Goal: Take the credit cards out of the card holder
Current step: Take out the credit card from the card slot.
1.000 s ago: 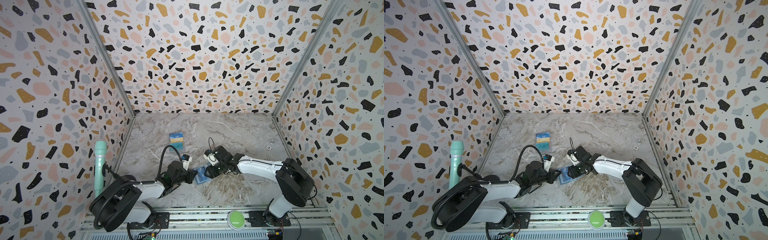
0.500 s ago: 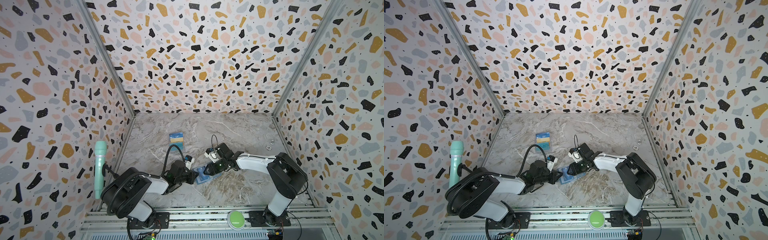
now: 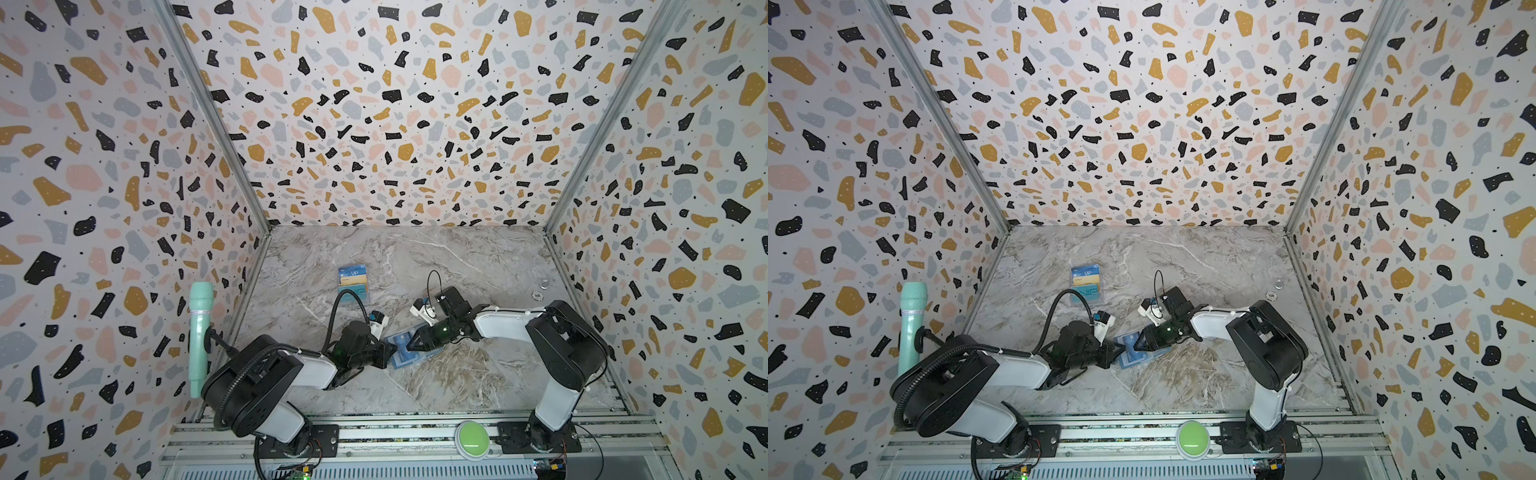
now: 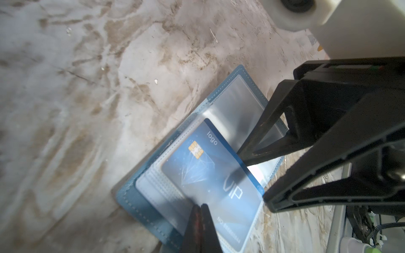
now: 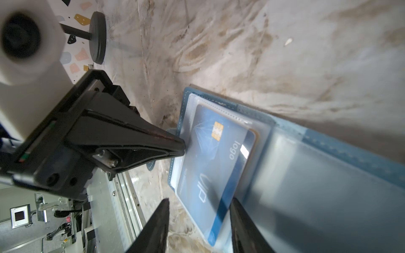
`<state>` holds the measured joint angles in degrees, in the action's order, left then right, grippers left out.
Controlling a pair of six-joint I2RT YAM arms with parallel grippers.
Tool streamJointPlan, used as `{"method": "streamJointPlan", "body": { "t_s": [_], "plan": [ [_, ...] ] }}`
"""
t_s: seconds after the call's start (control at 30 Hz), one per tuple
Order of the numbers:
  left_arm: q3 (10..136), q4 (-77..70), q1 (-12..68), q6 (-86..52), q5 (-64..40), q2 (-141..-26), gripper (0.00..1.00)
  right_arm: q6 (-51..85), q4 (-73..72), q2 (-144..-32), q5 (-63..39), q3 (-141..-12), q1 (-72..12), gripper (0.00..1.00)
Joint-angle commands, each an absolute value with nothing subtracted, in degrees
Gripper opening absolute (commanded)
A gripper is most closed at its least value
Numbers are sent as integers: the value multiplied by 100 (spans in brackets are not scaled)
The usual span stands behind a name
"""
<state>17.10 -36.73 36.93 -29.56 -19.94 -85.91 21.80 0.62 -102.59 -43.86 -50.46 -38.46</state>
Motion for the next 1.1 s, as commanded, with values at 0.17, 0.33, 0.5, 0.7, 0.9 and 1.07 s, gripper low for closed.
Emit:
{"method": "streamJointPlan", "body": {
  "t_s": [0.17,0.33,0.5,0.7,0.9,1.07],
  "plan": [
    [1505,-3625,3718,-2977,-1820,-8566,1,2253,-216,-10573,-5058,-5056,-3824,45],
    [1442,-3585,3718,-2953,-1784,-8504,1,2245,-59,-10839,-4940,-5204,-3806,45],
    [1406,-3566,3718,-2927,-1753,-8478,1,2434,-9,-10865,-4292,-5145,-3727,47],
    [1360,-3577,3718,-2909,-1744,-8482,1,2682,-194,-10783,-4170,-5018,-3657,51],
    [1319,-3594,3718,-2883,-1749,-8510,1,2834,-193,-10819,-3963,-5077,-3656,54],
    [1275,-3621,3718,-2875,-1739,-8508,1,3144,-870,-10871,-4874,-4904,-3639,52]
  ]
}}
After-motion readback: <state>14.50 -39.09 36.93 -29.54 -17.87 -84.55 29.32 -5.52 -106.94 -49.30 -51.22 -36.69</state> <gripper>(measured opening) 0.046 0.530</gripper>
